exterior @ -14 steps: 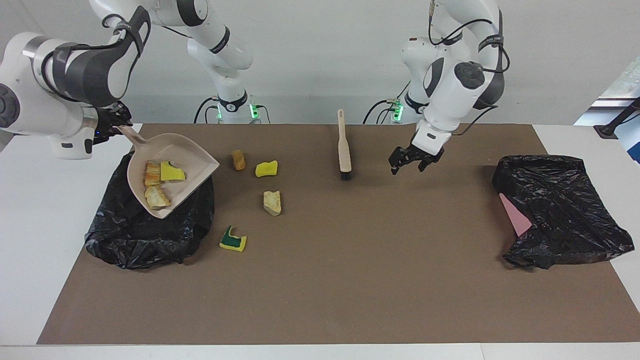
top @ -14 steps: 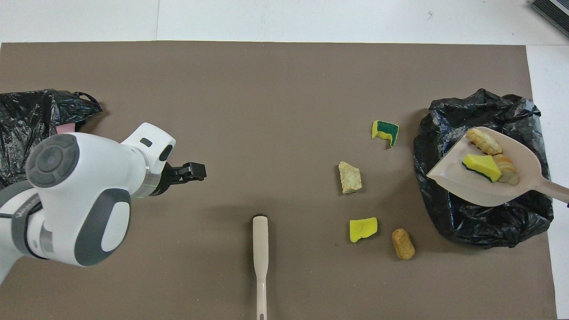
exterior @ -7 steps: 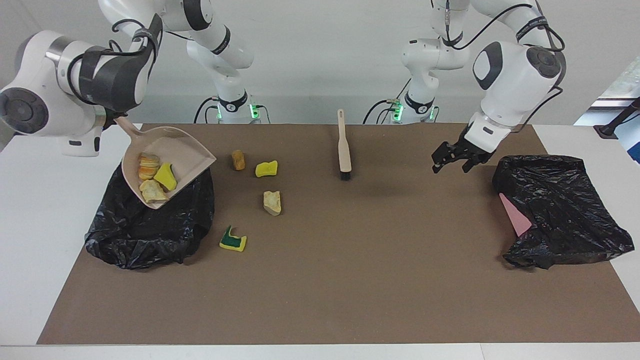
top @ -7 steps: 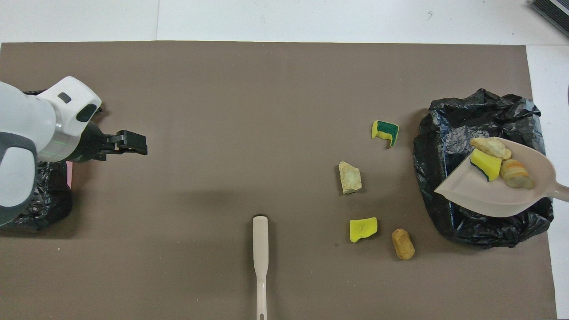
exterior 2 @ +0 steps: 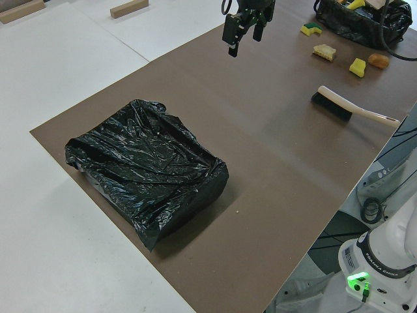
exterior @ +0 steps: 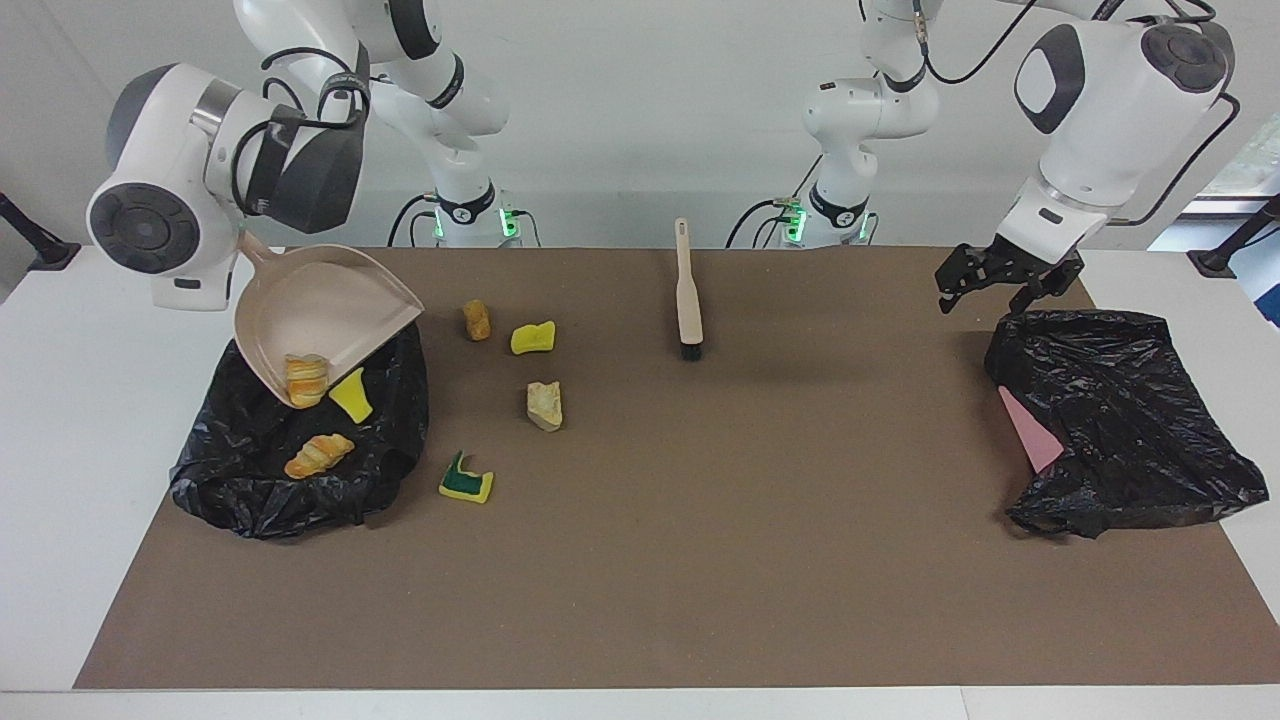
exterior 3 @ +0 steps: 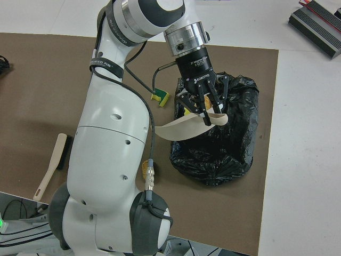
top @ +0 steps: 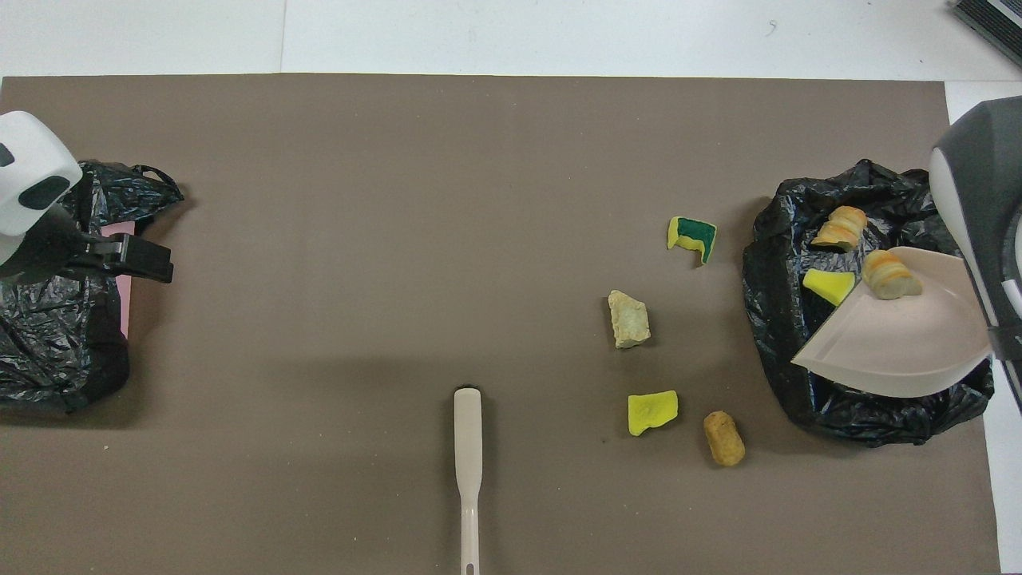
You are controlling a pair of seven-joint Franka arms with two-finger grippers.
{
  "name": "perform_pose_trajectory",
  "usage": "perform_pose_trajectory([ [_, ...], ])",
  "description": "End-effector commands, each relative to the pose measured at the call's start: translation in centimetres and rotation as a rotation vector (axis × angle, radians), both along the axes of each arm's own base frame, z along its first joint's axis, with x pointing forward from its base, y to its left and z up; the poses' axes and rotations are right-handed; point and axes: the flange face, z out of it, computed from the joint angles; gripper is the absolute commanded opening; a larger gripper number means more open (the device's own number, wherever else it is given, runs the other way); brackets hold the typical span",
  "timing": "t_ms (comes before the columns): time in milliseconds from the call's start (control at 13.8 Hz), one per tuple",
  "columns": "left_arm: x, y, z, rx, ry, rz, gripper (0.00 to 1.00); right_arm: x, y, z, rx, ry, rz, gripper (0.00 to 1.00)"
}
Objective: Sweep and dump trash in bin
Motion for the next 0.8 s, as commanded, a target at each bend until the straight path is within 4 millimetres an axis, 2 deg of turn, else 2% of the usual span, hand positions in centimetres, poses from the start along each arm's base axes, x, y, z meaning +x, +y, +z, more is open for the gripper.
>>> perform_pose_trajectory([
  [0,-0.2,0.3,1.0,0.019,0.020,-0.043,1.00,0.2,-0.6,0.8,-0.005,0.007,0.020,0.00],
  [218,-0.2,0.3,1.0,0.019,0.017,-0.029,1.00,0.9,2.5,2.2,-0.073,-0.036,0.105,0.00],
  [363,0.0,0.4,1.5,0.017,-0.006,-0.027,1.00,1.4,4.8,2.4,-0.140,-0.038,0.163,0.00],
  [725,0.2,0.3,2.1,0.011,-0.014,0.007,1.00,0.8,6.1,3.1,-0.208,-0.056,0.234,0.00],
])
